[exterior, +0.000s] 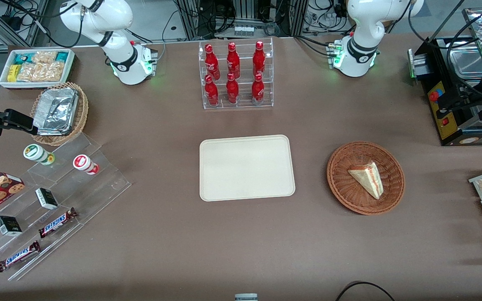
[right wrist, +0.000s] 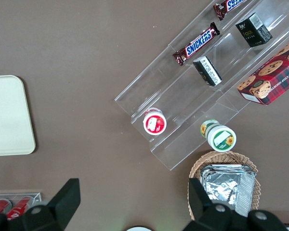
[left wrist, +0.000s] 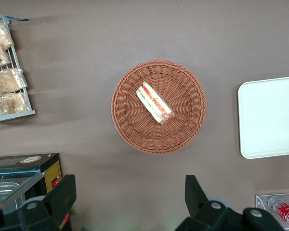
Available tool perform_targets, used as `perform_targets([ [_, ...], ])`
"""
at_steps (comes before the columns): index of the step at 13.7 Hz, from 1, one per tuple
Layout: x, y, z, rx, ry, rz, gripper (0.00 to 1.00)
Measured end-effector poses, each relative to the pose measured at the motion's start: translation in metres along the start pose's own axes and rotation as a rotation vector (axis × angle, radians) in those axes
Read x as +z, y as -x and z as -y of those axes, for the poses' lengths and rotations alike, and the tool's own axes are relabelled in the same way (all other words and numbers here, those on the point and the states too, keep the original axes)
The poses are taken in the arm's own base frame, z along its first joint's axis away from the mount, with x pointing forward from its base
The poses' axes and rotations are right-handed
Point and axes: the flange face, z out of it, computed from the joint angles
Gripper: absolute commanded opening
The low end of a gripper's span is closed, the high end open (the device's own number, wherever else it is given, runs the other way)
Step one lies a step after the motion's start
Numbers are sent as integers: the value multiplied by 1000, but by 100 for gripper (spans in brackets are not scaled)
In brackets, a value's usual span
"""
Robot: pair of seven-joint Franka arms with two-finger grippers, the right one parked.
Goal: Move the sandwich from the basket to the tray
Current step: 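Lower the open left gripper over the sandwich in the wicker basket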
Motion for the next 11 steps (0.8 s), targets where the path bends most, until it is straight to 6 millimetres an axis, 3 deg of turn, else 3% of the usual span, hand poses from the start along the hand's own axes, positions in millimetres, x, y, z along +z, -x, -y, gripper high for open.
perform_targets([
  [3,3,-1,1,-3,0,6,100],
  [6,26,-13,2,-2,2,37,100],
  [8,66,-29,1,-5,3,30,100],
  [11,146,-41,-2,-121,3,-14,100],
])
